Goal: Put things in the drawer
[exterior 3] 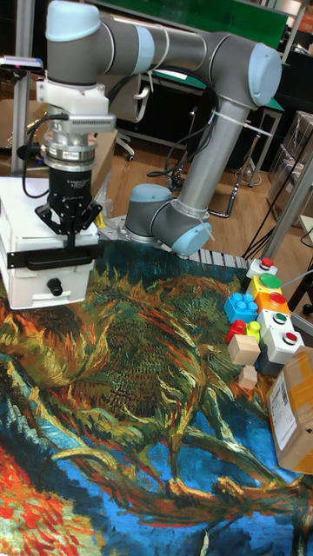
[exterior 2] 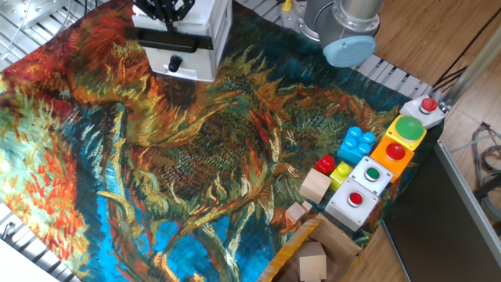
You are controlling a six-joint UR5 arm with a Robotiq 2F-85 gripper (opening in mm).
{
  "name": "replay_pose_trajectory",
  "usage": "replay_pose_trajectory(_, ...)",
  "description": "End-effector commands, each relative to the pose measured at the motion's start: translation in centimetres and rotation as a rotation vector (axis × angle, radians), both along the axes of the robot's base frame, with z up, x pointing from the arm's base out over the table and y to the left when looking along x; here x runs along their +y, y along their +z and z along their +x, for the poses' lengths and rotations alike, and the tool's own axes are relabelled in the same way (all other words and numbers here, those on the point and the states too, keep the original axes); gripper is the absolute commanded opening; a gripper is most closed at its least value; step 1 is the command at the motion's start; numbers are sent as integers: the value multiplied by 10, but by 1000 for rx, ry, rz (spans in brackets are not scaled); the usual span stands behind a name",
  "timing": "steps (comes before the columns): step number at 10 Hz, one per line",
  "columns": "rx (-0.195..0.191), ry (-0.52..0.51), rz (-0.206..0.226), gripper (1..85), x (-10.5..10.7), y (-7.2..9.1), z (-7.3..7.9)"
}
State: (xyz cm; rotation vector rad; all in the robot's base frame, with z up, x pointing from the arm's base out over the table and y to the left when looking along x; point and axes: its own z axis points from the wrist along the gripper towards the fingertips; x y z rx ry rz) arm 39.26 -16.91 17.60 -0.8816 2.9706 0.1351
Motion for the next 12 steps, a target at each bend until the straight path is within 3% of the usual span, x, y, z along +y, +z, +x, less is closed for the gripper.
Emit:
replay_pose_trajectory(1, 58, -27, 8, 13, -2, 4, -19)
replay_pose_trajectory(3, 67, -40, 17, 13, 1, 4, -21)
replay_pose_trajectory(4, 45, -22, 12, 13, 0, 4, -15)
replay_pose_trajectory(5, 11, 13, -7, 13, 0, 3, 0)
replay_pose_trajectory(7, 11, 19, 9, 13, 22, 15, 25)
replay_pose_trajectory(9, 13, 36, -16, 13, 39, 34, 49)
replay_pose_trajectory(10, -12, 42, -23, 13, 50, 41, 67)
replay_pose_trajectory(11, -25, 38, 8, 13, 71, 46, 83)
replay_pose_trajectory(12, -48, 43, -4, 13, 76, 48, 95)
